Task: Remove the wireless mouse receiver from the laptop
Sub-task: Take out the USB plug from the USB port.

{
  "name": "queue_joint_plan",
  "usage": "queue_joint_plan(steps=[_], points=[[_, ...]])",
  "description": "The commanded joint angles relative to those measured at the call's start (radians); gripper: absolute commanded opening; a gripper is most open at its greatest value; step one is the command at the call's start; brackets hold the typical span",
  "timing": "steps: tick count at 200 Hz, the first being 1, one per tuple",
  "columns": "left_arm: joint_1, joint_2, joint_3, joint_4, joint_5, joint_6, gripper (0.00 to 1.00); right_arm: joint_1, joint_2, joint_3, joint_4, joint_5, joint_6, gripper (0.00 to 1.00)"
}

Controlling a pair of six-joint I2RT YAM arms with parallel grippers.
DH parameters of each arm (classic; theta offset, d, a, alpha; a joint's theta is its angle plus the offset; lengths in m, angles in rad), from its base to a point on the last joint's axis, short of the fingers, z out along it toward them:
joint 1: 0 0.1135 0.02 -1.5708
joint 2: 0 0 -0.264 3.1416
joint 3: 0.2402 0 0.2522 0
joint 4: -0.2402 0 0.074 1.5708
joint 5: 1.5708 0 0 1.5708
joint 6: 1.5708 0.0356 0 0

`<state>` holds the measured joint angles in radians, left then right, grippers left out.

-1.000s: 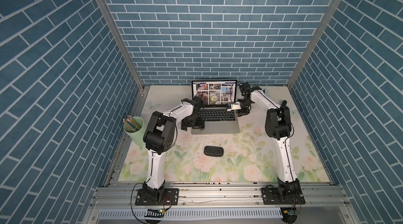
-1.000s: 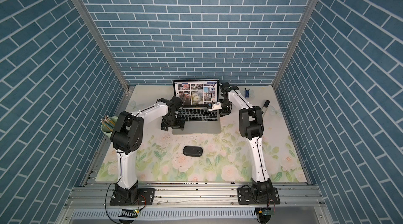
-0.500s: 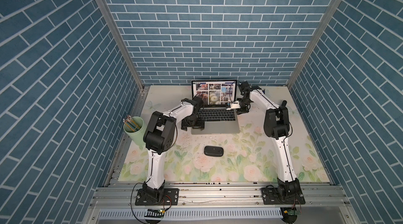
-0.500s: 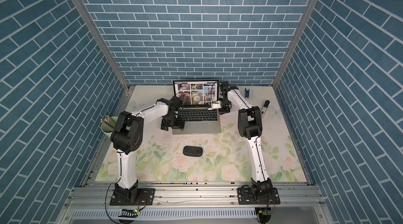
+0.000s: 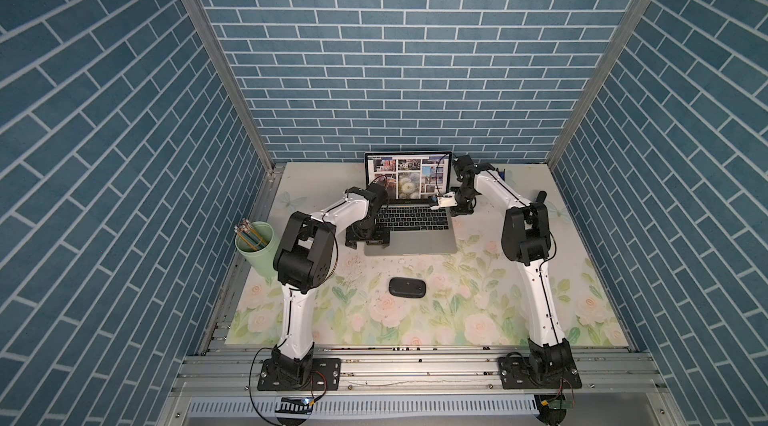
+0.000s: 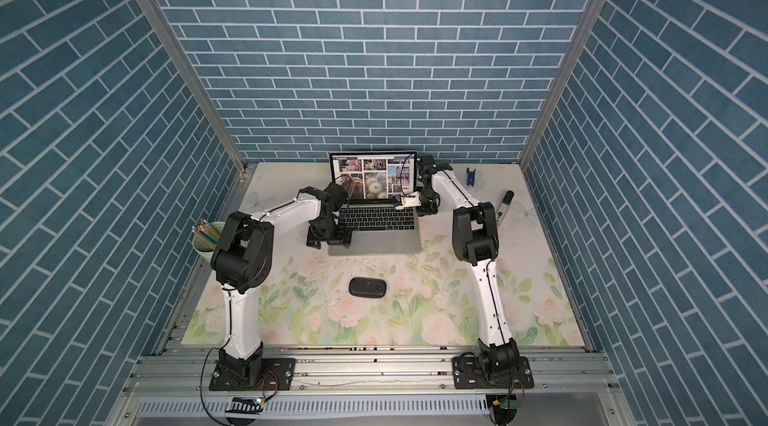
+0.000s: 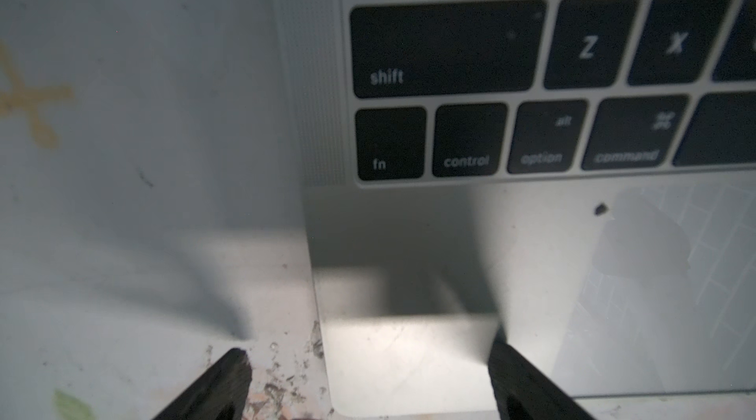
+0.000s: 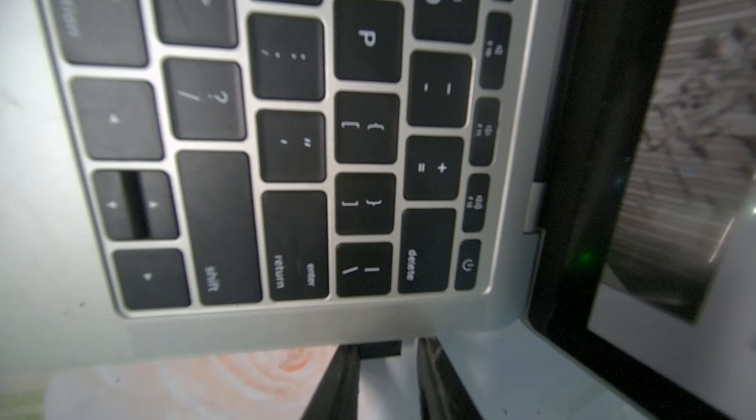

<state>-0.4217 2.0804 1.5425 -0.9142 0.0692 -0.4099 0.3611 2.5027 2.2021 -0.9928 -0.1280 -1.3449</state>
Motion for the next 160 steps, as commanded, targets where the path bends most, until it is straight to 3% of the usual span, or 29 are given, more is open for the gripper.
queue_joint_plan(steps=[1,63,160], points=[[-0.003,0.06,-0.041,-0.031,-0.014,0.012,0.96,0.065,0.183,-0.082,0.029,-0.042,-0.014,0.15],[-0.003,0.056,-0.054,-0.019,-0.008,0.014,0.96,0.072,0.181,-0.09,0.031,-0.049,0.022,0.0],[-0.003,0.043,-0.068,-0.006,-0.003,0.017,0.96,0.043,0.119,-0.138,0.036,-0.039,0.075,0.0]])
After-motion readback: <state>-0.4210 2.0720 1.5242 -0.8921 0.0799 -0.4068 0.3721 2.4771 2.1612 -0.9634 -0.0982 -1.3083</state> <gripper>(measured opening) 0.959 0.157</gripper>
